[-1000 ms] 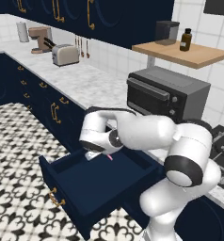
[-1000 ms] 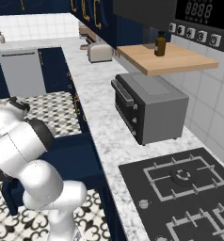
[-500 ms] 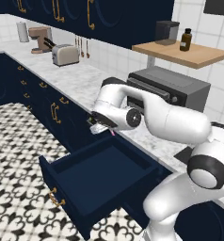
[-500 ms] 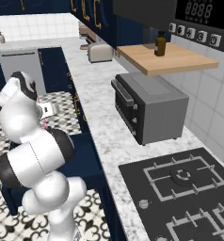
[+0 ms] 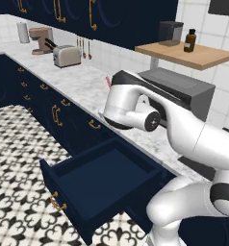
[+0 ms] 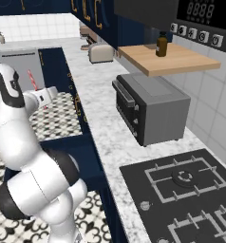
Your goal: Take a straw from the drawer in front and place it inside the glass cup on the dining counter.
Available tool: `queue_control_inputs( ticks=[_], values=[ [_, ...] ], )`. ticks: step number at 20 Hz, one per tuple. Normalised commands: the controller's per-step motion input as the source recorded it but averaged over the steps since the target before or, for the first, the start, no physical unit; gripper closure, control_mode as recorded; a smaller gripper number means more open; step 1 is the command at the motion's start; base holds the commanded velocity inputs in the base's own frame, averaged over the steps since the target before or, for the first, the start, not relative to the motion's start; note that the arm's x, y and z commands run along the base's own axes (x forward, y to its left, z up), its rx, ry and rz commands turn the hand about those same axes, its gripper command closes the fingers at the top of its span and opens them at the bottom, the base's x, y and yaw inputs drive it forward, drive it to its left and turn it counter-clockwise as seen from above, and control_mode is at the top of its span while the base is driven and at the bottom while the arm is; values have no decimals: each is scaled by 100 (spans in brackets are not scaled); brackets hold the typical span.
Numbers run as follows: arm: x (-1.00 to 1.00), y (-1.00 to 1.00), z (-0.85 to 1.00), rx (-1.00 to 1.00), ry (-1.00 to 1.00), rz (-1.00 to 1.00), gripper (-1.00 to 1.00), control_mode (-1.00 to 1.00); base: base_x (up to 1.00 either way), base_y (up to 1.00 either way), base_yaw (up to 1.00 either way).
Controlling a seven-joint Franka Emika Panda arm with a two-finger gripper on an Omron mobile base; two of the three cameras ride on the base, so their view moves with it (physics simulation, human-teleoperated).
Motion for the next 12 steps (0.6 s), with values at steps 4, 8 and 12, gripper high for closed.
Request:
queue_control_inputs(
  ticks=[4, 8, 12],
  values=[
    [-32, -19, 100, 0, 2, -12, 100, -100, 0, 0, 0],
    [-10, -11, 100, 4, 35, -10, 100, -100, 0, 0, 0],
    [-15, -6, 100, 5, 41, -9, 100, -100, 0, 0, 0]
  ],
)
